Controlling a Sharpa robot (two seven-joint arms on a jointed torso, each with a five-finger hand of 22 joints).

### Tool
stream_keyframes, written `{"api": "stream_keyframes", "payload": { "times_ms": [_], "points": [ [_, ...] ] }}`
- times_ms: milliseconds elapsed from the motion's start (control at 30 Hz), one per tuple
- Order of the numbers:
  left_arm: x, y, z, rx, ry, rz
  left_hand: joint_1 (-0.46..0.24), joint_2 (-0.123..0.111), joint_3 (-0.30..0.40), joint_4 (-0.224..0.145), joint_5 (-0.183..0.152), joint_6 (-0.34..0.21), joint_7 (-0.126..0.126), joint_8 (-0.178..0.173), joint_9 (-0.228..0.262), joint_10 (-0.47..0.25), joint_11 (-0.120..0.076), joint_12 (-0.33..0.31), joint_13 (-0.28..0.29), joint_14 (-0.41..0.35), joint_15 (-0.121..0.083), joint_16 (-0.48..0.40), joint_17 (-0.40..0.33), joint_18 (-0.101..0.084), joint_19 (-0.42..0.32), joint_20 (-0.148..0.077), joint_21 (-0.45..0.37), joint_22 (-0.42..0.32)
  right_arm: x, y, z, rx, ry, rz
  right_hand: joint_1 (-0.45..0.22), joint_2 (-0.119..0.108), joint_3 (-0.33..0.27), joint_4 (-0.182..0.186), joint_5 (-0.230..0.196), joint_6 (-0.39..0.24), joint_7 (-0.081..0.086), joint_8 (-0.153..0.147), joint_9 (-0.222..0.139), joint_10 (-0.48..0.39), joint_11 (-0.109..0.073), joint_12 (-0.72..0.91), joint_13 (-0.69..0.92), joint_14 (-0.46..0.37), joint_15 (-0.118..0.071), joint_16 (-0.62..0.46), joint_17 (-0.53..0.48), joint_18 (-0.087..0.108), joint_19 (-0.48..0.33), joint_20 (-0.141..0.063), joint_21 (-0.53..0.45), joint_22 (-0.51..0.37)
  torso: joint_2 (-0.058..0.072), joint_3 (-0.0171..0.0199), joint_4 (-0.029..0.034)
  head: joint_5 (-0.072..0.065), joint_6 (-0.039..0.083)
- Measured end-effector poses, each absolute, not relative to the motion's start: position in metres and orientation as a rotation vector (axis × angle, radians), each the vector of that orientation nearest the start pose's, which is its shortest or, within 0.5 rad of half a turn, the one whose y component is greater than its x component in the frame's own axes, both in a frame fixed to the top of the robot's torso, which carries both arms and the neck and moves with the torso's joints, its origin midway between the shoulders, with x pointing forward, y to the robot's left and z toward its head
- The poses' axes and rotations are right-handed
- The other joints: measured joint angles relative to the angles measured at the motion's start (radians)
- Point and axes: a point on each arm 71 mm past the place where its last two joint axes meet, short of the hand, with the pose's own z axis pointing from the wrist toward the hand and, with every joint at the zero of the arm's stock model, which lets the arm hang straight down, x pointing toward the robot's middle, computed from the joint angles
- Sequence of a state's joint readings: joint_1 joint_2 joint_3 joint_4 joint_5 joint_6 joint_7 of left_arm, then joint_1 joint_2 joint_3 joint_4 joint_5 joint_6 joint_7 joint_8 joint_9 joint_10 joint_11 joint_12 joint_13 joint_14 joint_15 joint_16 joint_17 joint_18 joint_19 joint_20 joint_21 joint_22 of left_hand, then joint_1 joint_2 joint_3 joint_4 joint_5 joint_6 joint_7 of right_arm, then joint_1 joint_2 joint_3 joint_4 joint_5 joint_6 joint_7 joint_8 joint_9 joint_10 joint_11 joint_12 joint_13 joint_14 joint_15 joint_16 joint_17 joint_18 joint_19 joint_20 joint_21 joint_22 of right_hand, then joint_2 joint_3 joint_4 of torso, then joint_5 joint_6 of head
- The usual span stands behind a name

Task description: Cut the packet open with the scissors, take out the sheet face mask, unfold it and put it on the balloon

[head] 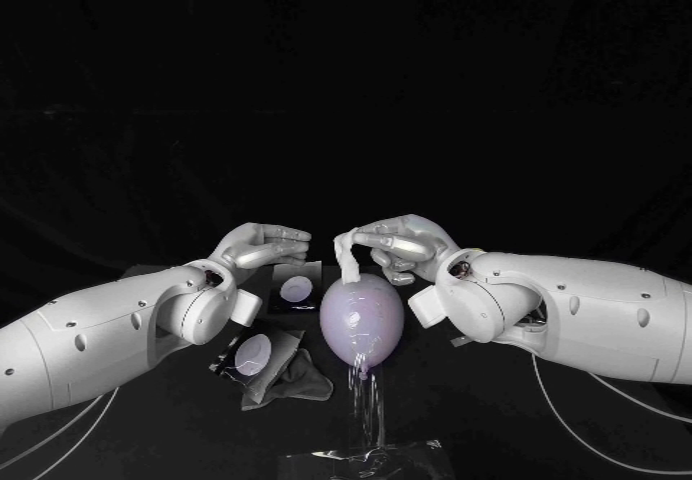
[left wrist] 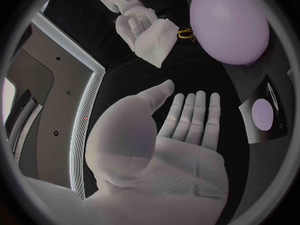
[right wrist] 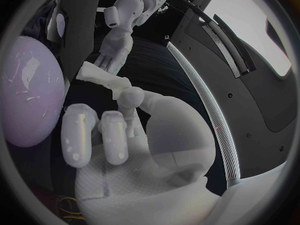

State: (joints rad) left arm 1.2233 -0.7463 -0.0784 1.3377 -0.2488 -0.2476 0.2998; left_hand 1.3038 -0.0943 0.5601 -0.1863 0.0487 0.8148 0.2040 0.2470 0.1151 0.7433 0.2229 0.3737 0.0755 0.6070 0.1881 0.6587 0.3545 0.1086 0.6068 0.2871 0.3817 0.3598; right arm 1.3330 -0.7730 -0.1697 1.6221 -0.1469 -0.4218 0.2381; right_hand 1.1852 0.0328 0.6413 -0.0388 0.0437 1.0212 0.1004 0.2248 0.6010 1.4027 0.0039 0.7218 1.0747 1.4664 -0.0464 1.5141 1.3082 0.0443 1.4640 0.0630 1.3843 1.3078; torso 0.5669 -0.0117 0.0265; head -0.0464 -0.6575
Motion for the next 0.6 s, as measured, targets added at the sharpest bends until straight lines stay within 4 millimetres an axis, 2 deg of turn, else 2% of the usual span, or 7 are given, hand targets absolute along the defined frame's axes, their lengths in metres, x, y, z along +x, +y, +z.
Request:
{"api": "stream_keyframes", "payload": {
  "times_ms": [33, 67, 133, 200, 300, 367, 600],
  "points": [
    [0.519, 0.209, -0.193, -0.868, 1.576, -1.388, 0.005, 0.005, 0.0, 0.0, 0.0, 0.015, 0.002, 0.011, 0.006, 0.015, -0.007, 0.011, 0.004, 0.018, -0.006, 0.015, 0.003, 0.001, 0.013, -0.002, 0.002, 0.0, 0.473, -0.15, -0.163, 0.91, 1.638, 1.437, 0.0, 0.0, 0.0, 0.0, 0.0, 0.0, 0.0, 0.0, 0.0, 0.0, 0.0, 0.0, 0.0, 0.0, 0.0, 0.0, 0.0, 0.0, 0.0, 0.0, 0.0, 0.0, 0.0, -0.0003, 0.0, 0.0, 0.0],
    [0.518, 0.209, -0.192, -0.862, 1.569, -1.391, 0.018, 0.018, -0.007, -0.007, 0.002, 0.059, 0.01, 0.048, 0.021, 0.083, -0.032, 0.059, 0.021, 0.106, -0.035, 0.087, 0.03, 0.03, 0.081, -0.012, 0.043, 0.017, 0.474, -0.151, -0.163, 0.913, 1.635, 1.434, 0.0, 0.0, 0.0, 0.0, 0.0, 0.0, 0.0, 0.0, 0.0, 0.0, 0.0, 0.0, 0.0, 0.0, 0.0, 0.0, 0.0, 0.0, 0.0, 0.0, 0.0, 0.0, 0.0, -0.0004, 0.0, -0.001, 0.0],
    [0.516, 0.207, -0.188, -0.843, 1.555, -1.405, 0.024, 0.025, -0.022, -0.007, 0.002, 0.087, 0.004, 0.078, 0.033, 0.131, -0.056, 0.097, 0.034, 0.172, -0.063, 0.149, 0.052, 0.054, 0.138, -0.024, 0.09, 0.043, 0.475, -0.152, -0.163, 0.919, 1.63, 1.425, -0.001, -0.001, 0.0, 0.0, 0.0, 0.0, 0.0, 0.0, 0.0, 0.001, 0.001, 0.0, 0.0, 0.0, 0.0, 0.0, 0.0, 0.0, 0.0, 0.0, 0.0, 0.0, 0.0, -0.0005, 0.0001, -0.001, 0.0],
    [0.514, 0.205, -0.185, -0.825, 1.548, -1.418, 0.031, 0.031, -0.036, -0.001, 0.002, 0.101, -0.006, 0.095, 0.041, 0.157, -0.071, 0.119, 0.042, 0.211, -0.082, 0.188, 0.064, 0.065, 0.172, -0.035, 0.127, 0.065, 0.476, -0.153, -0.163, 0.922, 1.627, 1.42, -0.001, -0.001, 0.0, 0.0, 0.0, 0.0, 0.0, 0.0, 0.0, 0.001, 0.001, 0.0, 0.0, 0.0, 0.0, 0.0, 0.0, 0.0, 0.0, 0.0, 0.0, -0.001, 0.0, -0.0005, 0.0003, -0.001, 0.001],
    [0.509, 0.198, -0.181, -0.782, 1.546, -1.442, 0.021, 0.043, -0.066, 0.015, 0.002, 0.118, -0.024, 0.118, 0.051, 0.203, -0.096, 0.157, 0.055, 0.28, -0.109, 0.259, 0.088, 0.07, 0.221, -0.06, 0.197, 0.11, 0.477, -0.154, -0.164, 0.928, 1.62, 1.405, -0.003, -0.003, 0.0, 0.0, -0.002, 0.001, -0.001, 0.0, 0.0, 0.001, 0.002, 0.0, -0.002, 0.0, 0.0, 0.0, 0.0, 0.0, 0.0, 0.0, 0.0, -0.001, 0.0, -0.0003, 0.0004, -0.001, 0.0],
    [0.505, 0.192, -0.178, -0.741, 1.55, -1.457, -0.007, 0.049, -0.087, 0.034, 0.002, 0.122, -0.027, 0.123, 0.055, 0.214, -0.103, 0.169, 0.059, 0.308, -0.118, 0.291, 0.098, 0.07, 0.238, -0.07, 0.221, 0.124, 0.478, -0.154, -0.164, 0.929, 1.617, 1.397, -0.003, -0.003, 0.0, 0.0, -0.002, 0.001, -0.002, 0.0, 0.0, 0.001, 0.002, 0.0, -0.002, 0.0, 0.0, 0.0, 0.0, 0.0, 0.0, 0.0, 0.0, 0.0, 0.0, 0.0, 0.0008, 0.0, 0.0],
    [0.498, 0.172, -0.173, -0.63, 1.565, -1.474, -0.086, -0.004, -0.146, 0.089, 0.002, 0.121, -0.038, 0.13, 0.06, 0.231, -0.12, 0.184, 0.066, 0.362, -0.138, 0.356, 0.12, 0.07, 0.274, -0.091, 0.248, 0.14, 0.478, -0.152, -0.164, 0.924, 1.616, 1.38, -0.003, -0.003, 0.0, 0.0, 0.001, 0.002, -0.003, 0.0, 0.0, 0.001, 0.002, 0.0, -0.003, 0.0, 0.0, -0.002, 0.0, 0.0, 0.0, 0.0, 0.0, 0.0, 0.0, 0.0008, -0.0002, 0.002, -0.001]
  ]
}}
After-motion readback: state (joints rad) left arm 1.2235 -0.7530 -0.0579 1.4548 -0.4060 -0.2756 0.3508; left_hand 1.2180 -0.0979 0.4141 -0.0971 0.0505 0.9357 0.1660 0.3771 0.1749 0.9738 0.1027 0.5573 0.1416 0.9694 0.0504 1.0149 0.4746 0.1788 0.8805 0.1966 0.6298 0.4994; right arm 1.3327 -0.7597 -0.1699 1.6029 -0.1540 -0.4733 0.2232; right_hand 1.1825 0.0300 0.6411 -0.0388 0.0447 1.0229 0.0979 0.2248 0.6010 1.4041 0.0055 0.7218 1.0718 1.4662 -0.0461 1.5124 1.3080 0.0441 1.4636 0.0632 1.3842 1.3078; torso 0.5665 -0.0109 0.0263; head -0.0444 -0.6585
